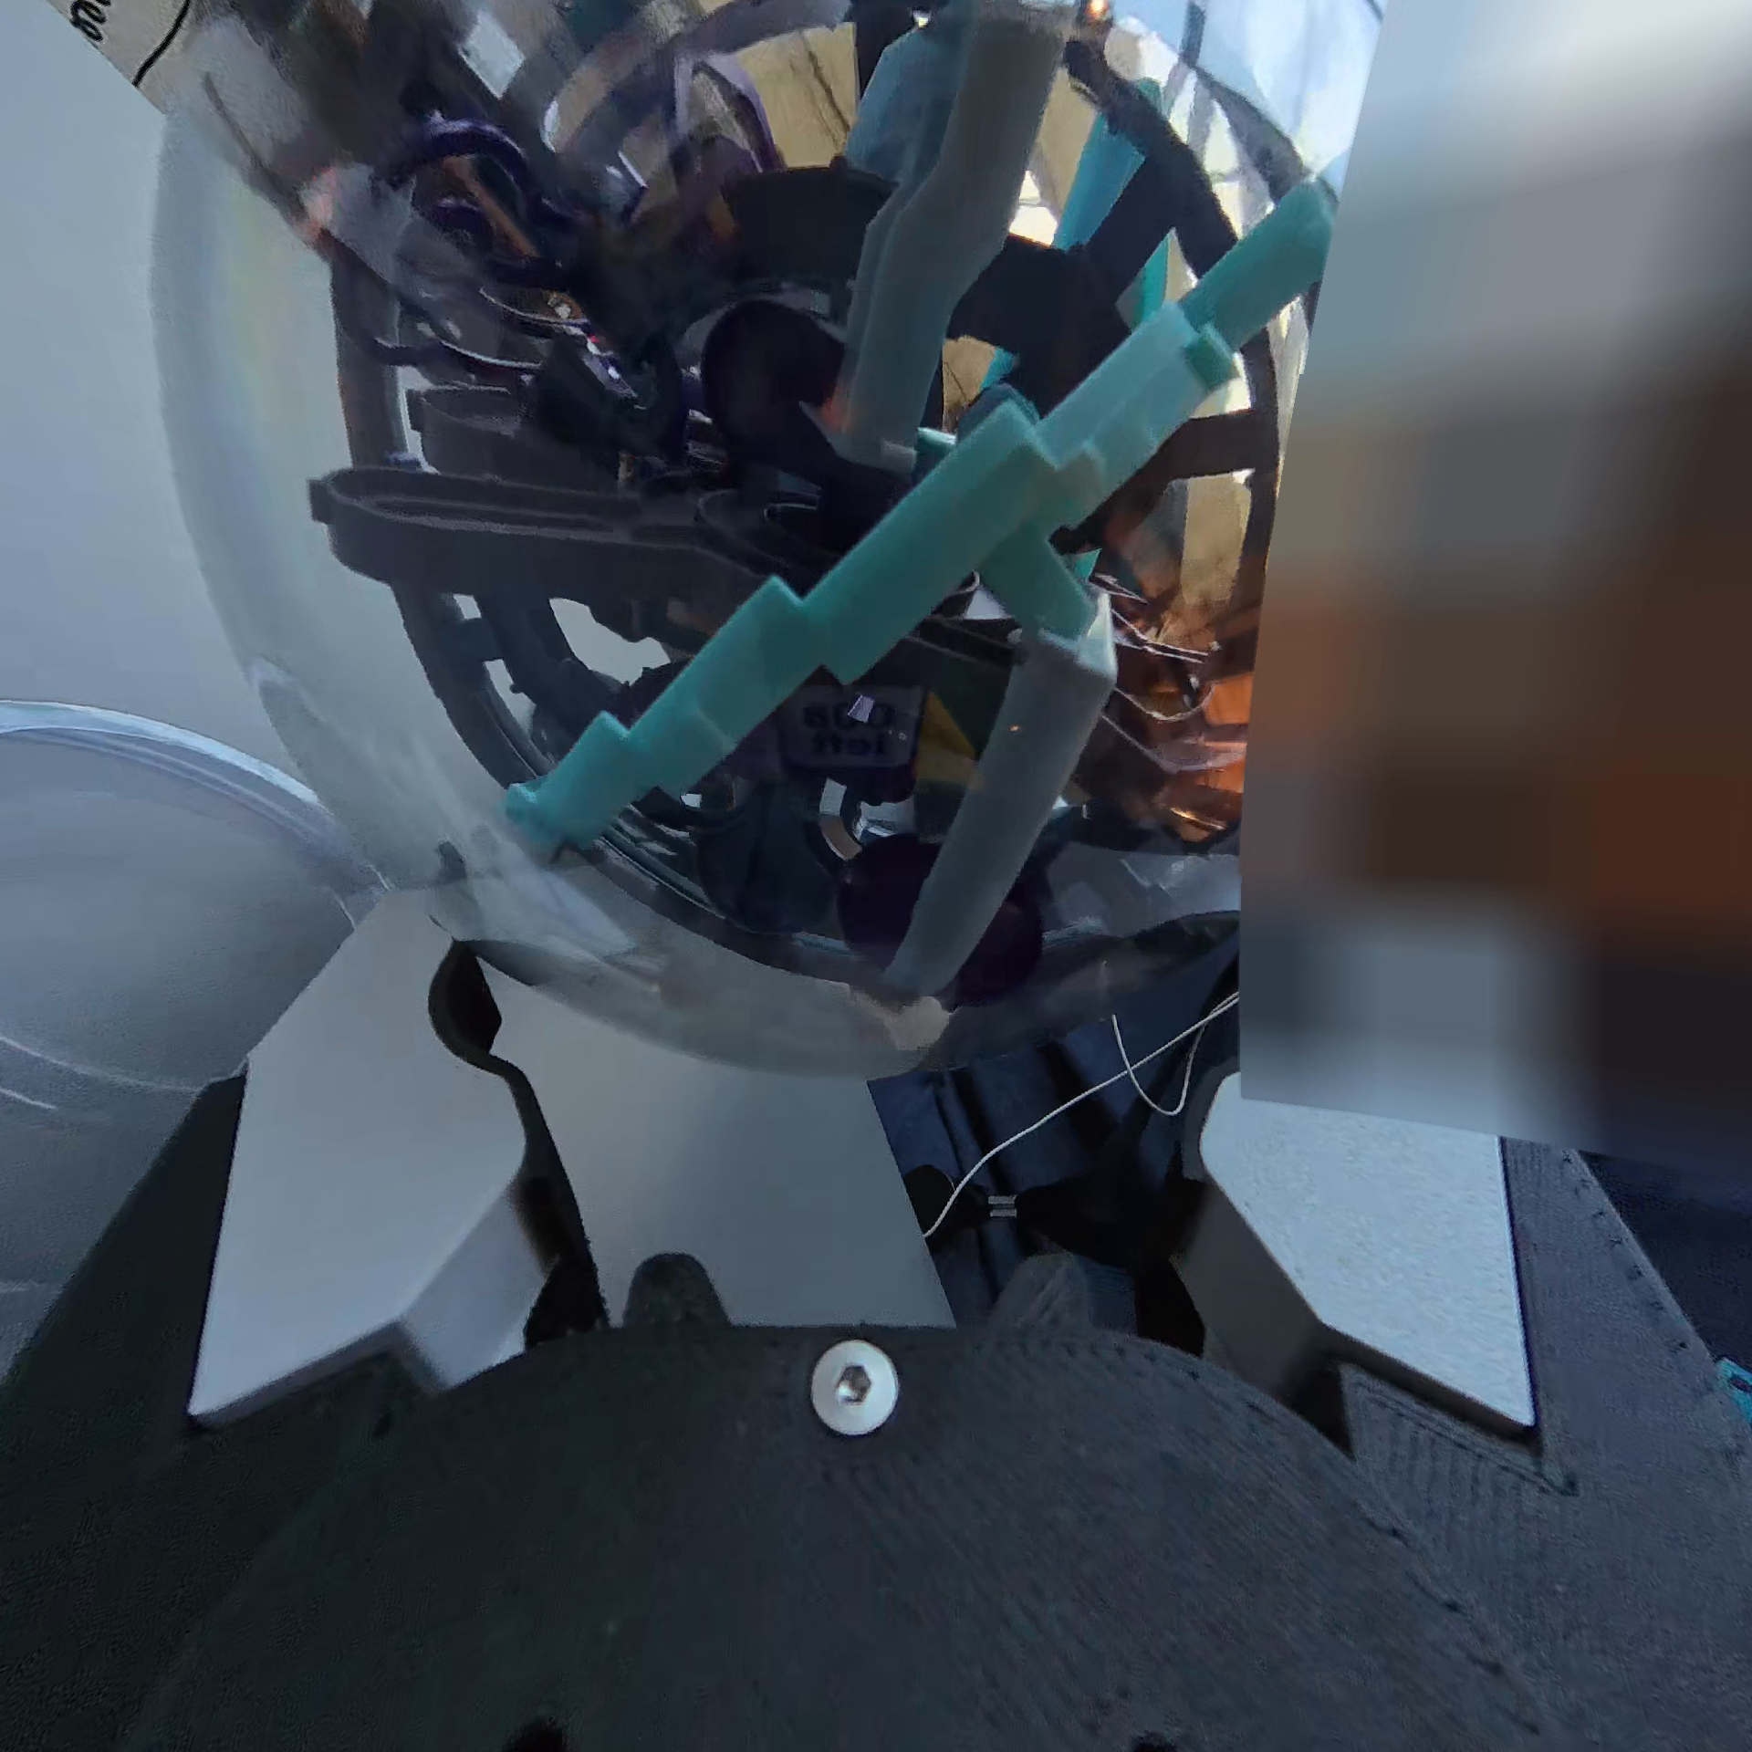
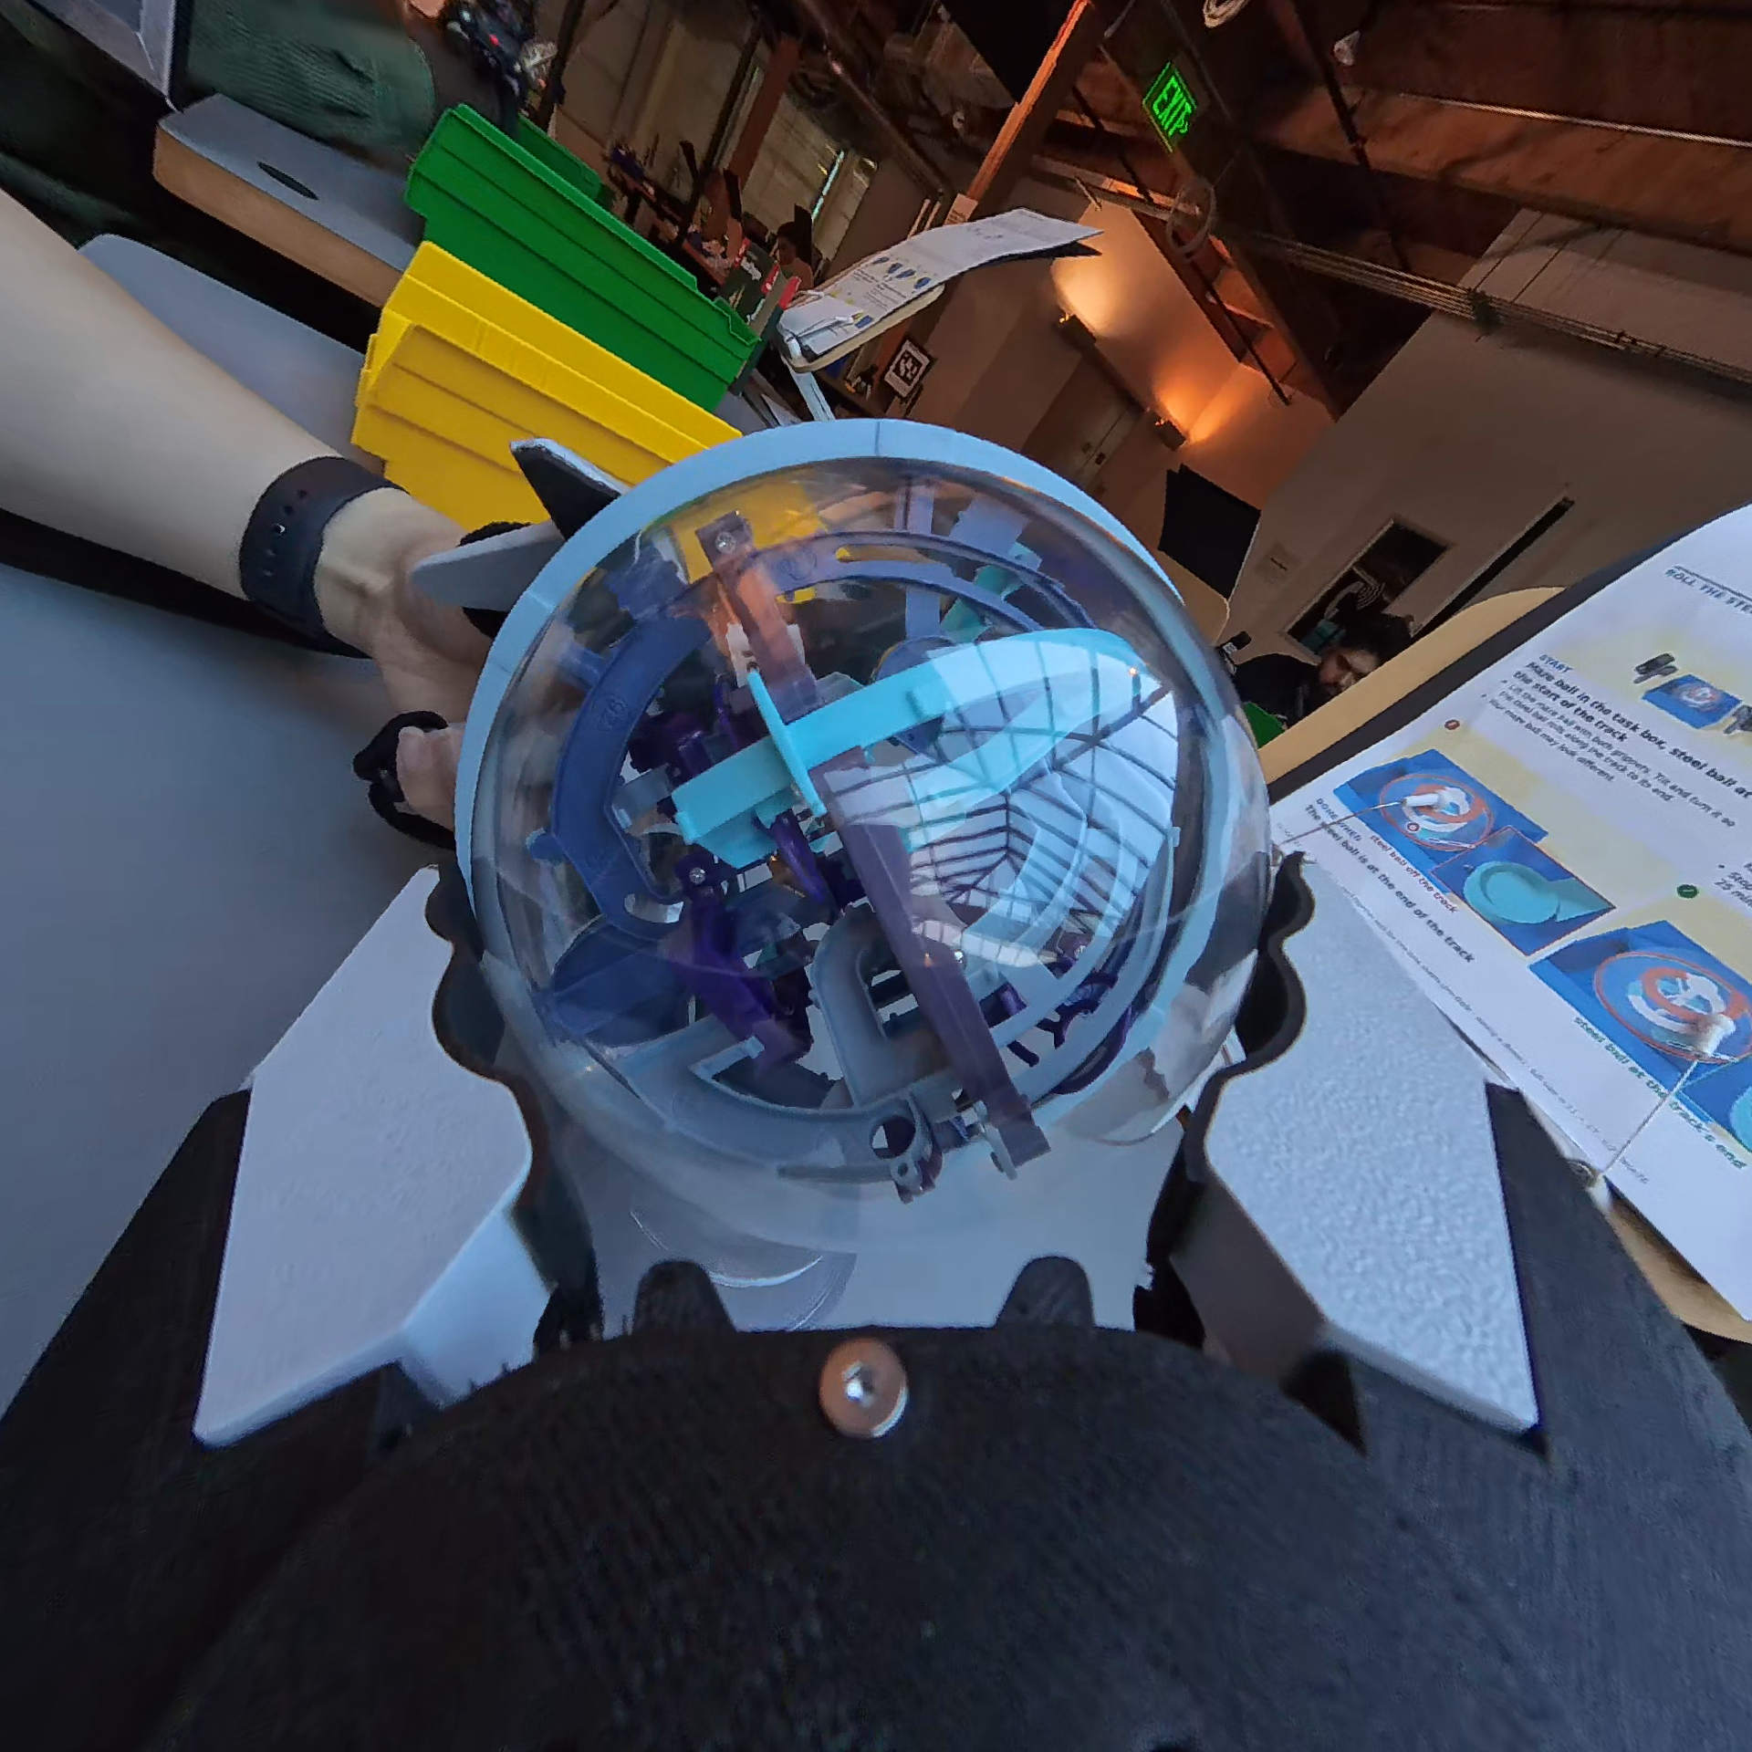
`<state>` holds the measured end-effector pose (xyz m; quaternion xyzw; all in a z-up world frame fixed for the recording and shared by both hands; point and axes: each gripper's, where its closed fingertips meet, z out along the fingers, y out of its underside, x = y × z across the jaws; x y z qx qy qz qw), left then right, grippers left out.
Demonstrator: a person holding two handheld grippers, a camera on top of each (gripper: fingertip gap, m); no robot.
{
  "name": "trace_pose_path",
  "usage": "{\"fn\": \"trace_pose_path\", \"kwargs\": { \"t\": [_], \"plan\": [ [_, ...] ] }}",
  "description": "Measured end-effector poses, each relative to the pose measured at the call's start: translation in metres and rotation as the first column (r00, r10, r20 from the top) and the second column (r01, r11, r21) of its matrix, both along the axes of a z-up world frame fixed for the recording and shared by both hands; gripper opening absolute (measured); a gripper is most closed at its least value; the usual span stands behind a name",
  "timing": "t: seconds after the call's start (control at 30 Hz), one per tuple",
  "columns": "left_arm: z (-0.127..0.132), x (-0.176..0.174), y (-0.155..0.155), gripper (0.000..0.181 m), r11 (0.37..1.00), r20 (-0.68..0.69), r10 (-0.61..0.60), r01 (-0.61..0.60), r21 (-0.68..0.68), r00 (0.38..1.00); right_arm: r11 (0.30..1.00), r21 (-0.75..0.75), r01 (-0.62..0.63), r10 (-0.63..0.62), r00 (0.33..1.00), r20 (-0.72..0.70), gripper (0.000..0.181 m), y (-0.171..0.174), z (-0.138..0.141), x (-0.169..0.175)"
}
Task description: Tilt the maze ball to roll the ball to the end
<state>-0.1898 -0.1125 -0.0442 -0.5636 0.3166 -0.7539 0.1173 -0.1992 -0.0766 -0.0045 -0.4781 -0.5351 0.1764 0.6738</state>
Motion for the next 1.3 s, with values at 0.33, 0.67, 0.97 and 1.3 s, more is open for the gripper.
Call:
{"fn": "trace_pose_path", "kwargs": {
  "t": [0.33,0.67,0.97,1.3],
  "plan": [
    [-0.018,-0.004,0.002,0.158,0.999,-0.081,-0.038,0.036,-0.021,0.996,0.999,-0.042,-0.022,0.022,1.000,-0.003,0.158,0.007,-0.017,-0.003],
    [-0.022,-0.006,0.002,0.159,0.998,-0.131,-0.061,0.057,-0.040,0.989,0.997,-0.066,-0.034,0.034,0.999,-0.012,0.158,0.010,-0.021,-0.003],
    [-0.019,-0.009,0.000,0.159,0.997,-0.188,-0.069,0.074,0.018,0.980,0.999,-0.027,-0.028,0.028,1.000,-0.009,0.158,0.007,-0.015,-0.004],
    [-0.016,-0.009,0.001,0.158,0.996,-0.210,-0.048,0.062,0.058,0.976,1.000,0.004,-0.014,0.014,1.000,-0.018,0.159,0.007,-0.011,-0.004]
  ]
}}
